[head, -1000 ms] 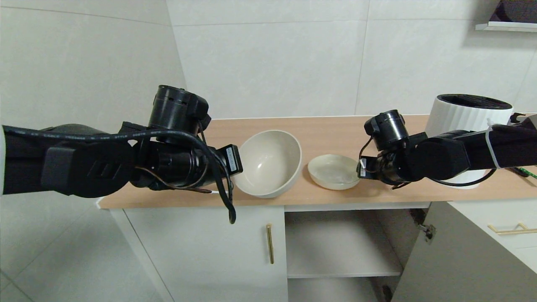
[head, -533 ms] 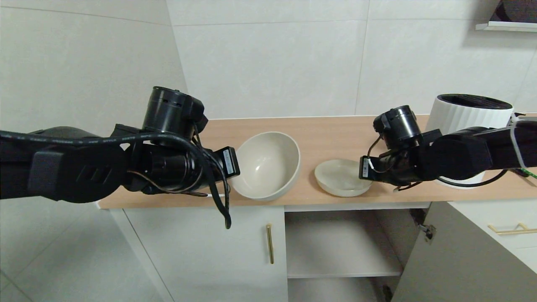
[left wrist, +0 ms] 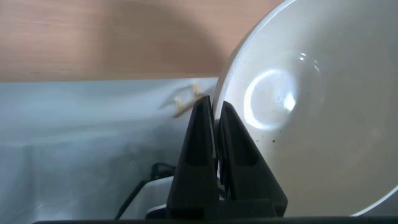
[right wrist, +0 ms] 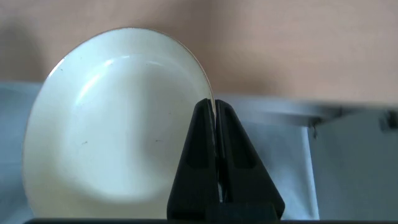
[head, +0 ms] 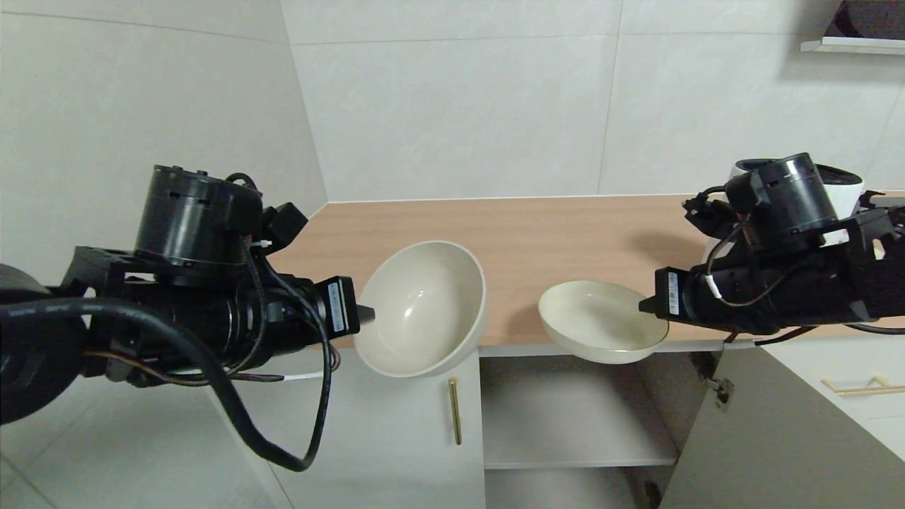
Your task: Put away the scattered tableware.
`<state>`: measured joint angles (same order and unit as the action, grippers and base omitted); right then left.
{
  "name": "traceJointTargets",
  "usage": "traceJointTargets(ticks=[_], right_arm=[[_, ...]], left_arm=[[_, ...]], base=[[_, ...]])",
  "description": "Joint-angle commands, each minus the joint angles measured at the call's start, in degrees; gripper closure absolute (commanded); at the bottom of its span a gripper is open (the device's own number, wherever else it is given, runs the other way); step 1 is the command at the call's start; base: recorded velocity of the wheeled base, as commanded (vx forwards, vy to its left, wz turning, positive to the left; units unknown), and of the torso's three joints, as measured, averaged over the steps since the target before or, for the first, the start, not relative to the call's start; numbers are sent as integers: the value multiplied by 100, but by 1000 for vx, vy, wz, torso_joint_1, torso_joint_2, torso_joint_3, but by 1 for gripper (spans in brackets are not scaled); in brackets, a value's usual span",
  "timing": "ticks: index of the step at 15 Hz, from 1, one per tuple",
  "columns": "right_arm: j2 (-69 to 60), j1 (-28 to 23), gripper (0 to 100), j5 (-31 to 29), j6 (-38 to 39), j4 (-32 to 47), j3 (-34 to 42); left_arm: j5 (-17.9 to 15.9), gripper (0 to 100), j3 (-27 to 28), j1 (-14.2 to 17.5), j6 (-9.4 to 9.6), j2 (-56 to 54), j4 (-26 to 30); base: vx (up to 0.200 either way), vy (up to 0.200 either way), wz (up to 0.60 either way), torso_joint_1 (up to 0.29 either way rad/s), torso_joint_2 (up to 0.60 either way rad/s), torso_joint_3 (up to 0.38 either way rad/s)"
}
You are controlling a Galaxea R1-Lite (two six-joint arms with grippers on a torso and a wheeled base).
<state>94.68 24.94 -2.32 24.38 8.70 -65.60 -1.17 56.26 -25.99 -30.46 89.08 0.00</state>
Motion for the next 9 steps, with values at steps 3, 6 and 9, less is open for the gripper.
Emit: traceJointTargets(ticks=[3, 6, 9], right_arm=[[-600, 11, 100, 65, 14, -18, 715], [-697, 11, 100, 12, 5, -9, 873], [-838, 11, 100, 12, -4, -18, 1058]], left_arm=[[12, 100, -520, 6, 14, -233, -686], [310, 100, -669, 6, 137, 22, -1116], [381, 100, -687, -38, 155, 163, -1151]], base=[[0, 0, 0, 0, 0, 0], [0, 0, 0, 0, 0, 0], [0, 0, 0, 0, 0, 0]])
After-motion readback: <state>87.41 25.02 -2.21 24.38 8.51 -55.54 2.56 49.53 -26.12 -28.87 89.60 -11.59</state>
